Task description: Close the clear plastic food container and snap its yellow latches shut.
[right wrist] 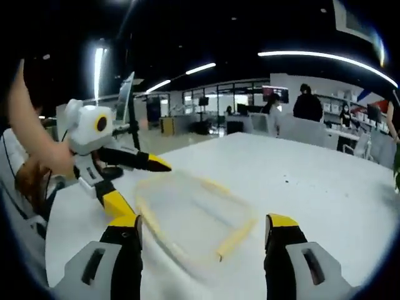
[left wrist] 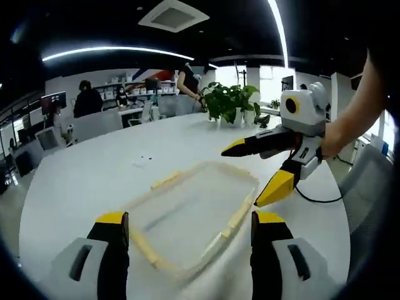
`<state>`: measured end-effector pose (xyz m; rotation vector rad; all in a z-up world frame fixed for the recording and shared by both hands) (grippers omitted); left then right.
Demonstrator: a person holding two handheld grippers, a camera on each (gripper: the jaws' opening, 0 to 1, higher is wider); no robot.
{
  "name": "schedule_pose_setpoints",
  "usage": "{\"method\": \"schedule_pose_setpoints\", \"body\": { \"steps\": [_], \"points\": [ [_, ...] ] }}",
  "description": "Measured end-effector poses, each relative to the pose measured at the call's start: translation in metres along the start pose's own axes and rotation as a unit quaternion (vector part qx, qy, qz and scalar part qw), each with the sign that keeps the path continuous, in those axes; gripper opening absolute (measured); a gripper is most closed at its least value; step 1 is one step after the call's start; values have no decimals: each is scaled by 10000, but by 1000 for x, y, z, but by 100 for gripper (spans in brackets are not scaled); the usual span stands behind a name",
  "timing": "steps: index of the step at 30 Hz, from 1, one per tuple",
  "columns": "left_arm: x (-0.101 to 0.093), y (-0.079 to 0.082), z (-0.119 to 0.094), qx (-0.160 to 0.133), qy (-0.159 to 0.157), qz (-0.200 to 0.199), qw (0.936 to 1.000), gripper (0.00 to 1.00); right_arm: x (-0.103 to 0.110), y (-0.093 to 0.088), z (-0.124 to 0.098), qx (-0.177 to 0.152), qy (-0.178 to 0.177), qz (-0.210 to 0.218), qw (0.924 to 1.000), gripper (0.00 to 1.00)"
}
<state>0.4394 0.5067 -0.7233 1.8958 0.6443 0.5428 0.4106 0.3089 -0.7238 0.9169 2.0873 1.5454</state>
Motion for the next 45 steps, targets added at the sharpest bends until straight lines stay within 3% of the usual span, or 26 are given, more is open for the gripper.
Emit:
{"method": "schedule_pose_setpoints", "body": {
  "steps": [8,17,27,45],
  "points": [
    [3,8,-10,-148,279,-184,9993,84,-4,6,-7,-192,-188,188,9995,79],
    [-9,-9,-21,10,395,-291,9988,94,8,-1,-18,-163,-285,382,9987,86],
    [-24,-17,-33,84,327,-645,9973,94,22,-9,-34,-203,-277,740,9967,91],
    [-40,-24,-66,136,480,-1025,9935,90,43,-6,-67,-261,-414,875,9950,88]
  ]
}}
Point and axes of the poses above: the point that each gripper's makers call its tool centre point, and the gripper's own axes: z roughly forward along the fingers, x roughly to its left, y roughly out of its top, the point moved 9 cm from there along -z, roughly backward along the fingers, and after that the axes turned 7 degrees about y, right-handed, at the moved point
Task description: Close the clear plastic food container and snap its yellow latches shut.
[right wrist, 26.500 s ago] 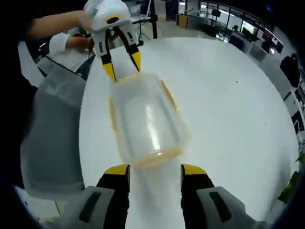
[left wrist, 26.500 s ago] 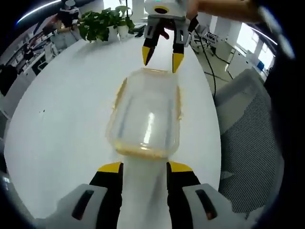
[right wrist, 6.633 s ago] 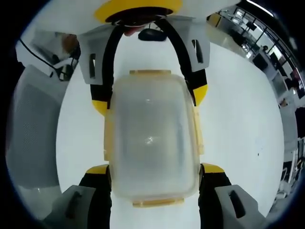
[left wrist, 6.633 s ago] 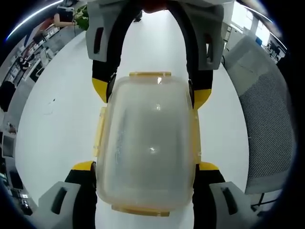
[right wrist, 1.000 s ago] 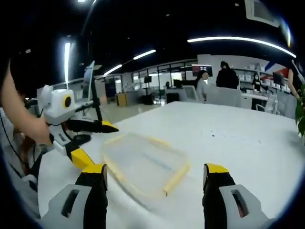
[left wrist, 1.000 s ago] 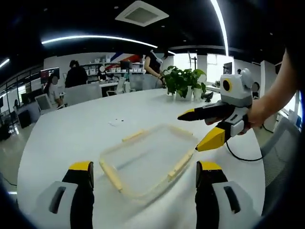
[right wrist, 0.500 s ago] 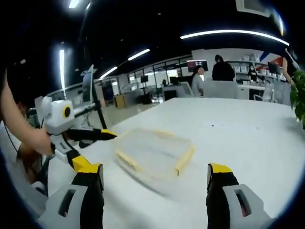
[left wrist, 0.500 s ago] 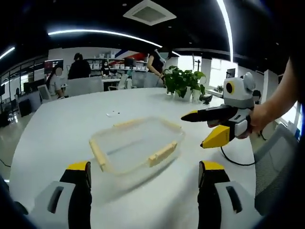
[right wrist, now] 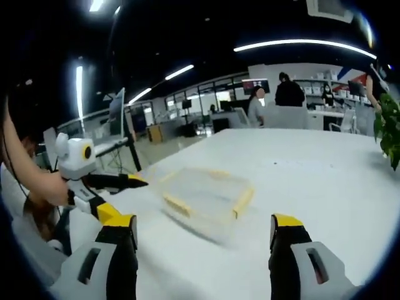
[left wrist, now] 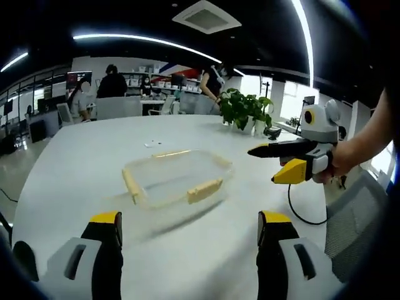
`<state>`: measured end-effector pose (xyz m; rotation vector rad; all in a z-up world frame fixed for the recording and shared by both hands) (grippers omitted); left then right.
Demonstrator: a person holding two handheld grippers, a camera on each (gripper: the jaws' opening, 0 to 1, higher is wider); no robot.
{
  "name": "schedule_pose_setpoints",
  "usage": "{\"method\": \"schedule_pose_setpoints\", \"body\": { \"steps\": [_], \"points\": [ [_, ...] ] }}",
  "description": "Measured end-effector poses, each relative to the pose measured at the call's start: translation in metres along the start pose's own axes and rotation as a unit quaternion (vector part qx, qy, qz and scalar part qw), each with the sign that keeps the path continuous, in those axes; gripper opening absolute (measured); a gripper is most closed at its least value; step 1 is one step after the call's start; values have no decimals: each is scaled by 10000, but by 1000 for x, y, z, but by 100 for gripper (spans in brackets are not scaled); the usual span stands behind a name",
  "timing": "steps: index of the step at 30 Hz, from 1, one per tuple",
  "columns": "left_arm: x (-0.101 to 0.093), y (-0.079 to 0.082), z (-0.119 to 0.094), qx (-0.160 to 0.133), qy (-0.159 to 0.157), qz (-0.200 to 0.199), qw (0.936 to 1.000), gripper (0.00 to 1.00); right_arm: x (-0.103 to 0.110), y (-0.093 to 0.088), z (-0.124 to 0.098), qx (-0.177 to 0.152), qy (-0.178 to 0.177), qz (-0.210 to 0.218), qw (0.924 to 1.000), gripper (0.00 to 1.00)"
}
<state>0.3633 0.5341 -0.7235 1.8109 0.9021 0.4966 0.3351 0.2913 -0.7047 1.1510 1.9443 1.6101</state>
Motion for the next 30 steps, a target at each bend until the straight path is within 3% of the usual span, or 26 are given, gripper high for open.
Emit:
{"method": "schedule_pose_setpoints", "body": {
  "steps": [5,8,12,30],
  "points": [
    [-6,-3,-10,-46,-34,-93,9999,90,7,-5,-9,32,-20,-27,10000,88],
    [-9,-7,-16,-54,-58,-119,9999,90,12,-8,-18,-25,55,-137,9999,81],
    [-10,-11,-26,-104,-61,-224,9997,90,17,-12,-24,-23,17,23,10000,87],
    [-21,-18,-66,-244,49,-411,9988,90,38,-18,-58,-74,-89,18,9999,85]
  ]
}}
Point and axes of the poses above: the point that each gripper's makers call its tool centre point, and the gripper's own axes: z roughly forward along the fingers, x roughly to its left, y roughly out of its top, the point moved 9 cm from there along -z, roughly backward along the fingers, and after that the axes turned 7 degrees about y, right-handed, at the moved point
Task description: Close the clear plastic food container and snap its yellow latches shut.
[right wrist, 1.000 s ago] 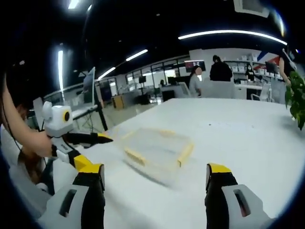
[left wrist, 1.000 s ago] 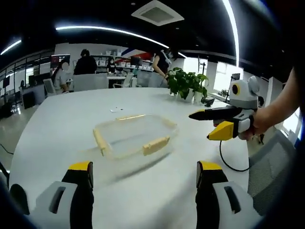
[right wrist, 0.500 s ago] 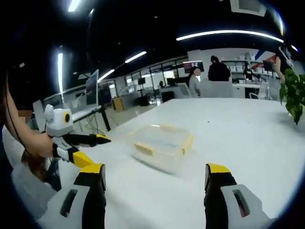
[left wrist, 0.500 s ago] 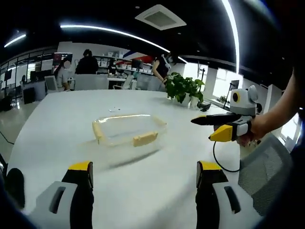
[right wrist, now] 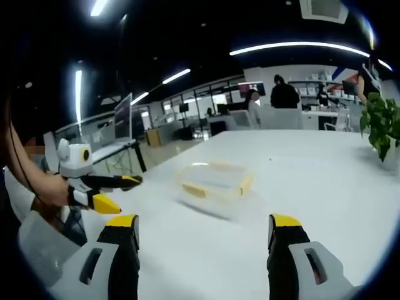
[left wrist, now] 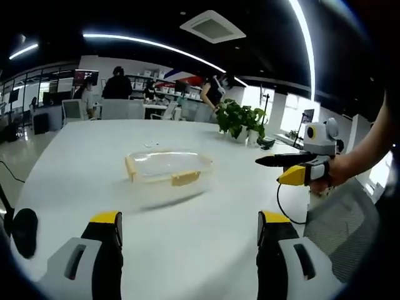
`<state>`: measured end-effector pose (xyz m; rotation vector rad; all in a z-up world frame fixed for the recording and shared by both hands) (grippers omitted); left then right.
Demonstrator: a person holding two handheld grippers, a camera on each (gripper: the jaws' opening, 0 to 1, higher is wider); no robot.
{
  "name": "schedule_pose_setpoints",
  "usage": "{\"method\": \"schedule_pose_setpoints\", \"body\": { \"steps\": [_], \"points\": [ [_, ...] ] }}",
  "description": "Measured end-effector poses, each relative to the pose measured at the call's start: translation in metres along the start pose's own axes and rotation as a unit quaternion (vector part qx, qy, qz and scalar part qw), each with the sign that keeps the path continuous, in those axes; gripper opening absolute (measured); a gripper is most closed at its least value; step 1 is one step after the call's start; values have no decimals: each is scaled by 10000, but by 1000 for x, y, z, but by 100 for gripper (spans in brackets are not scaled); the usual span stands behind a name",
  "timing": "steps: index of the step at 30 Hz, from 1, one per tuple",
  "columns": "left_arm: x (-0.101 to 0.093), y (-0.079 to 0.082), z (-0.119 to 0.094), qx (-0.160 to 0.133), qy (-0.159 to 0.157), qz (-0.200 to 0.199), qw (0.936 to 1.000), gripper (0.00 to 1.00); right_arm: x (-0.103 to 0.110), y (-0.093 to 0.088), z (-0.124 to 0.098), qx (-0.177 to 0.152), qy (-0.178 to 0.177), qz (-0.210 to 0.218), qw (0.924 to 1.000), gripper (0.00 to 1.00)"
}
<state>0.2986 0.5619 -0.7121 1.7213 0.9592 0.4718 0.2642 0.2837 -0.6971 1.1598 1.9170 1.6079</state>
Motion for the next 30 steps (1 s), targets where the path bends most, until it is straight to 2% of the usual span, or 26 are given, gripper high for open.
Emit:
{"method": "schedule_pose_setpoints", "body": {
  "steps": [12,26,30],
  "points": [
    [-6,-7,-26,-12,247,-176,9995,87,1,-1,-27,-53,-62,85,9999,85],
    [-28,-11,-39,-112,316,-322,9989,85,8,-3,-53,-53,-93,11,9999,83],
    [-32,-14,-44,-162,378,-479,9980,85,9,-1,-60,-95,-99,75,9999,81]
  ]
}}
Point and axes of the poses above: the point that each gripper's makers call its tool centre point, and the gripper's own axes: z roughly forward along the fingers, x roughly to its left, y roughly out of its top, the point moved 9 cm from there along -z, roughly backward along the fingers, and after that the axes turned 7 degrees about y, right-handed, at the moved point
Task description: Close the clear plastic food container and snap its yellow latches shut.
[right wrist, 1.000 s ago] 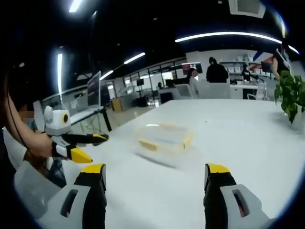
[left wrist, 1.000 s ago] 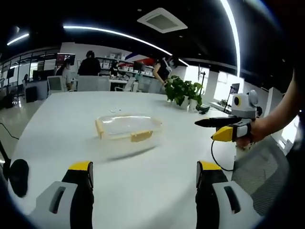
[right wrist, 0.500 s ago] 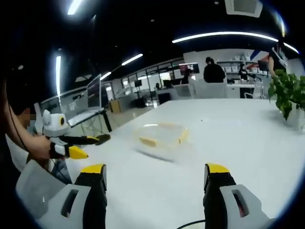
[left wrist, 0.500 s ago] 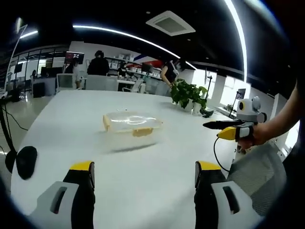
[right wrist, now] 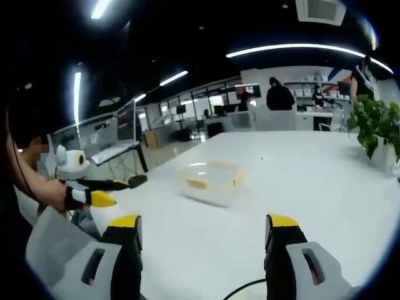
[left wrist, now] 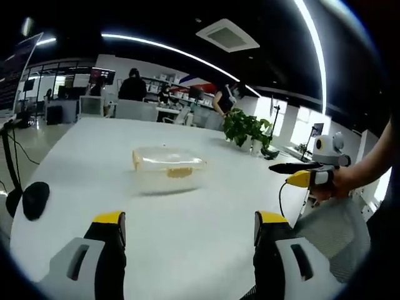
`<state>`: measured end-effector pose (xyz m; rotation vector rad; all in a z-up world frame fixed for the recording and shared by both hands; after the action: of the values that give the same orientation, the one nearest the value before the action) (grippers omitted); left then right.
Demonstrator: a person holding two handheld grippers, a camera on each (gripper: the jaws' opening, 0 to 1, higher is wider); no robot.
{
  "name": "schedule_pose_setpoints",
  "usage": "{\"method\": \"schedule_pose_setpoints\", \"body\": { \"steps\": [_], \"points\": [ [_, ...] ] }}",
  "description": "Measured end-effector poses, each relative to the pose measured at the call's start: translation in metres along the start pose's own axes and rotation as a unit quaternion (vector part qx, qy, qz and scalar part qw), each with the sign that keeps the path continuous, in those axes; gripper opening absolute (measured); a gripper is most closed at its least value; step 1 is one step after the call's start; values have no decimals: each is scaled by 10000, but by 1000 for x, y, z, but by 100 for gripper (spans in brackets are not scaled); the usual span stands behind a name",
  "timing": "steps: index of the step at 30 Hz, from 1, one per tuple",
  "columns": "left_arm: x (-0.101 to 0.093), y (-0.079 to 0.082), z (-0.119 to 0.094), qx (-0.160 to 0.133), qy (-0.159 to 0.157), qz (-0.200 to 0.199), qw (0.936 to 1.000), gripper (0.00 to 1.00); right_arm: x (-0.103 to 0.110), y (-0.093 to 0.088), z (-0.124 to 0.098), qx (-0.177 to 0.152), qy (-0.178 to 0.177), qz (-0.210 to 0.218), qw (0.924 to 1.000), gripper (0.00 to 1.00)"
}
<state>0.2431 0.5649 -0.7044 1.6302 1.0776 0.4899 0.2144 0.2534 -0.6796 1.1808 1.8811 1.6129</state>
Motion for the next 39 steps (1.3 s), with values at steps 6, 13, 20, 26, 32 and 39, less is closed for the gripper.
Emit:
{"method": "schedule_pose_setpoints", "body": {
  "steps": [6,13,20,26,32,39],
  "points": [
    [-2,-2,-7,-50,73,-69,9999,84,2,-1,-6,96,11,-17,10000,81],
    [-3,-5,-16,-94,144,-249,9995,84,6,1,-15,126,54,-10,9999,80],
    [-20,-5,-18,-120,105,-276,9995,84,6,-1,-19,113,25,-6,9999,80],
    [-33,-6,-15,-151,51,-79,9998,79,8,-2,-21,43,14,7,10000,79],
    [-28,-14,-16,-38,125,-24,9999,78,8,-4,-21,-67,21,124,9999,78],
    [-30,-13,-17,-31,145,306,9994,75,15,-8,-18,69,119,100,9999,78]
  ]
}}
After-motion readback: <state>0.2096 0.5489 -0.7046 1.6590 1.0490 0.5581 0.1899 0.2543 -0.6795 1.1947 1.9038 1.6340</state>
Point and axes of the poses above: the point that each gripper's makers call its tool centre point, and the gripper's own axes: z roughly forward along the fingers, x roughly to its left, y roughly out of its top, the point moved 9 cm from there along -z, roughly backward along the fingers, and after that the axes turned 7 degrees about y, right-handed, at the moved point
